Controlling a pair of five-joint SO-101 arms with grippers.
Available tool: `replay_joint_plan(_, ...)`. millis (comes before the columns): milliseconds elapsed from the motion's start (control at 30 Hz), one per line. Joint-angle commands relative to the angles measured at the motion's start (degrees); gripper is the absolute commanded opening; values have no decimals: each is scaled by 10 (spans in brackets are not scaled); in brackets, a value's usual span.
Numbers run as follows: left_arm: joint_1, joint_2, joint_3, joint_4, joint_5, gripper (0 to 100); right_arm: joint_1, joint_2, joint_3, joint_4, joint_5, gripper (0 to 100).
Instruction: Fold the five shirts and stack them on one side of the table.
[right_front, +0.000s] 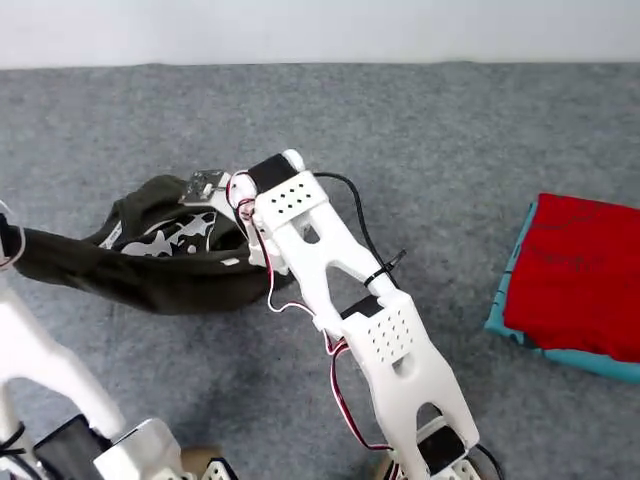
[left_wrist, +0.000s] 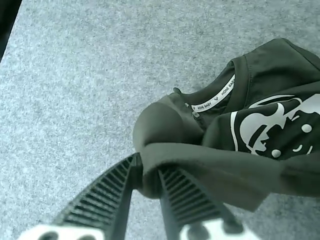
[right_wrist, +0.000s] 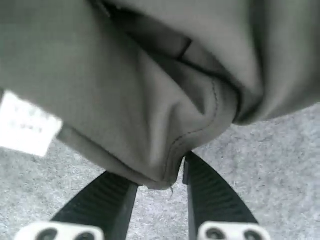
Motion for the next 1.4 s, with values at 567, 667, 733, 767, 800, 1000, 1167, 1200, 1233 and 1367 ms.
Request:
replay_joint_plan(567,3,-10,30,10,-5,6,2,-147,-9,22,47,11)
replay_joint_plan(667,4,-10,28,10,-6,6,5,-182,-9,22,47,11)
replay_joint_plan(733,6,-17,24,10,-7,6,15,-217,-9,23,47,11)
replay_joint_plan(767,7,-26,22,10,-7,6,22,-236,-9,23,47,11)
replay_joint_plan(800,9,-38,20,10,-7,6,29,-256,-9,23,47,11)
replay_joint_plan(1000,86,-111,16,7,-7,6,106,-385,-9,22,47,11)
replay_joint_plan(1167,163,-160,15,-17,-4,6,167,-487,-9,20,70,11)
replay_joint_plan(1200,171,-170,14,-28,-4,6,178,-508,-9,16,73,12)
replay_joint_plan(1233,178,-179,5,-40,-4,6,190,-528,-9,11,75,12)
replay_joint_plan(1367,181,-200,-59,-98,31,6,249,-596,-9,-13,75,12)
